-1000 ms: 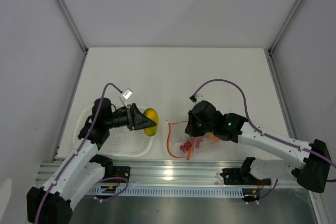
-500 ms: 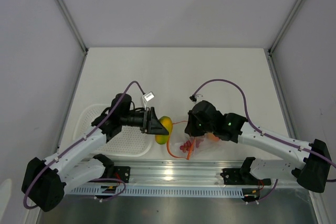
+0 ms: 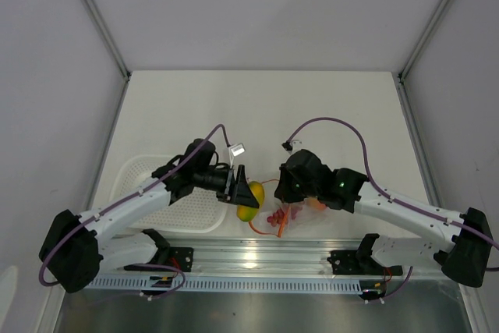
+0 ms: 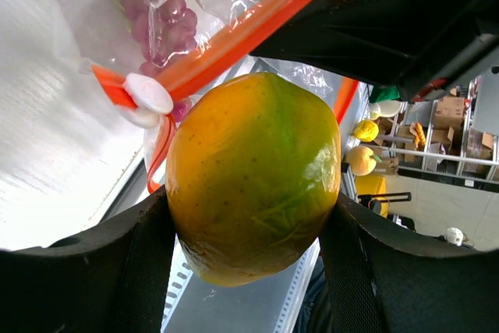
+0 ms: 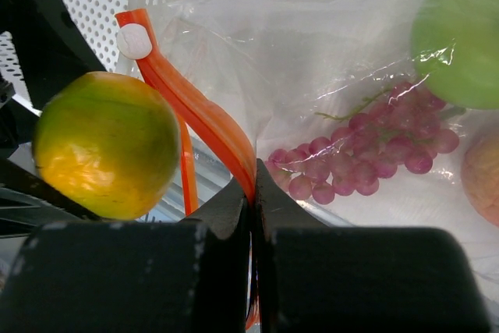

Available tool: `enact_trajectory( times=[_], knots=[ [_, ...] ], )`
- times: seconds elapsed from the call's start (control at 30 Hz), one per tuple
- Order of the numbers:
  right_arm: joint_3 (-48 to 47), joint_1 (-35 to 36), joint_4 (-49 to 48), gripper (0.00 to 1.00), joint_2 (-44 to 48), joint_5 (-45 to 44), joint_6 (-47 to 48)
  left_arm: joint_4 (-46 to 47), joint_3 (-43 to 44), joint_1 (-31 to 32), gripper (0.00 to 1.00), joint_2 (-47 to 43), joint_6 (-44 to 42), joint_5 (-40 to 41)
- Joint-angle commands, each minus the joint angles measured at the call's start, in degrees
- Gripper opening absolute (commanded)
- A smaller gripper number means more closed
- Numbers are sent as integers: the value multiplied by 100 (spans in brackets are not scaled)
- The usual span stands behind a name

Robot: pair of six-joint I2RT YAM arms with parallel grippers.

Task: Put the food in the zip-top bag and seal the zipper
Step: Place the fake fruit in the zipper food storage bag.

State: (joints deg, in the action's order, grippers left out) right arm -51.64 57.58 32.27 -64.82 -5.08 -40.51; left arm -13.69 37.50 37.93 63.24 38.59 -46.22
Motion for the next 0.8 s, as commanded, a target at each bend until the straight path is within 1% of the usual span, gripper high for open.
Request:
enact_trajectory(
  times=[0.0,0.1,0.13,0.3,0.37,0.47,0.5,0.6,0.77],
  knots=[
    [-83,25,-142,0,145,-63,-36,60,346,188,1,257,113,174],
    [-83,34,-133,0,162,-80,-45,173,434,320,5,443,332,201],
    [-83,42,-125,0,180,-81,-62,183,443,337,5,548,394,270],
    [-40,60,-151,0,241,-107,-124,279,478,399,1,847,947,490],
    [-31,86,-204,0,250,-107,-167,402,417,434,0,804,1159,674],
    [4,121,-300,0,259,-72,-273,543,197,461,1,541,1738,1289],
    [13,130,-327,0,259,-55,-299,552,84,461,1,479,2097,1613],
    [48,174,-423,0,277,-46,-387,780,-119,496,1,356,2590,1835],
    [119,174,-546,0,347,-81,-519,824,-67,671,1,373,2768,2161]
  ],
)
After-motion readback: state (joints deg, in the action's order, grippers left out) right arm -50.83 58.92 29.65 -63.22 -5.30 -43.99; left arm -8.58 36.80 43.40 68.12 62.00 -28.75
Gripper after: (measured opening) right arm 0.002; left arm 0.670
